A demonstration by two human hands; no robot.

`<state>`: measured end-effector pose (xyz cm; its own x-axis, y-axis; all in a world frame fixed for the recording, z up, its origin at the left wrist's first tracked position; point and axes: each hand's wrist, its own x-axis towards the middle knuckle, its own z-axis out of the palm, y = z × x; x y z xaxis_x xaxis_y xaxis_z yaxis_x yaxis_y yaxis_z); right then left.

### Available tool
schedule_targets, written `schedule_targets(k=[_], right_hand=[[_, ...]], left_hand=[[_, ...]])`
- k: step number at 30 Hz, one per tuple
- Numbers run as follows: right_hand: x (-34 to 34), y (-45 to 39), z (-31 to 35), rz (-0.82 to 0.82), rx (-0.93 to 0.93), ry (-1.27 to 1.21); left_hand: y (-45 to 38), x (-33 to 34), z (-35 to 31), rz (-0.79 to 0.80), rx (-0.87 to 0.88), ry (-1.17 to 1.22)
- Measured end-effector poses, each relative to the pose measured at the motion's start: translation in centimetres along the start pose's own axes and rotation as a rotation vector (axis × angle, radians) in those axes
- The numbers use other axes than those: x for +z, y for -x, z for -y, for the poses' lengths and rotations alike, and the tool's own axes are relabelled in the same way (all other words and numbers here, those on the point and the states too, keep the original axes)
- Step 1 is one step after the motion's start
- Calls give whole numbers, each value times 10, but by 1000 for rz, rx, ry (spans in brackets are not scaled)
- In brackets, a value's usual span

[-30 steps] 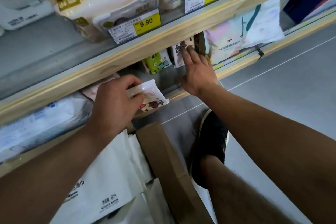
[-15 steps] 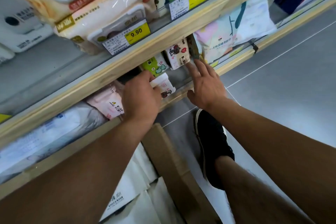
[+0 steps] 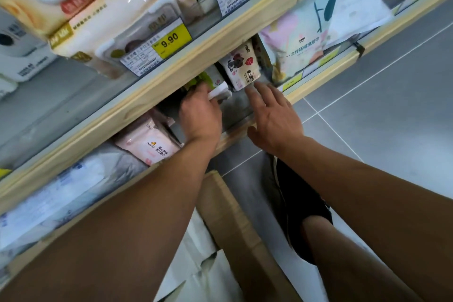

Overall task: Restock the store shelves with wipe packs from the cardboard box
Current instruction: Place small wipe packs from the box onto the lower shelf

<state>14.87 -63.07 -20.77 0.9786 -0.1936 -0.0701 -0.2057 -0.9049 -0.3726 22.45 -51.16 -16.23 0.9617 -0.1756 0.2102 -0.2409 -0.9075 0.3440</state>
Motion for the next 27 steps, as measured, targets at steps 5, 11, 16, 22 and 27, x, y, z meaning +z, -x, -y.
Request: schedule_targets(k=[5,11,16,22,27], right_hand=[[3,-4,-6,0,5,12],[4,-4,-2,-17,1,9],[6,-5,-1,-15,-4,24],[-6,-2,4,33,-23,71],[-60,13,15,122,-141,246]], left_hand=[[-20,4,5,31,45,-102],[-23,7,10,-29,27,-164],[-8,11,13,55,120,-279],[6,10,17,335,179,-321],[23,-35,16,404,223,-246]])
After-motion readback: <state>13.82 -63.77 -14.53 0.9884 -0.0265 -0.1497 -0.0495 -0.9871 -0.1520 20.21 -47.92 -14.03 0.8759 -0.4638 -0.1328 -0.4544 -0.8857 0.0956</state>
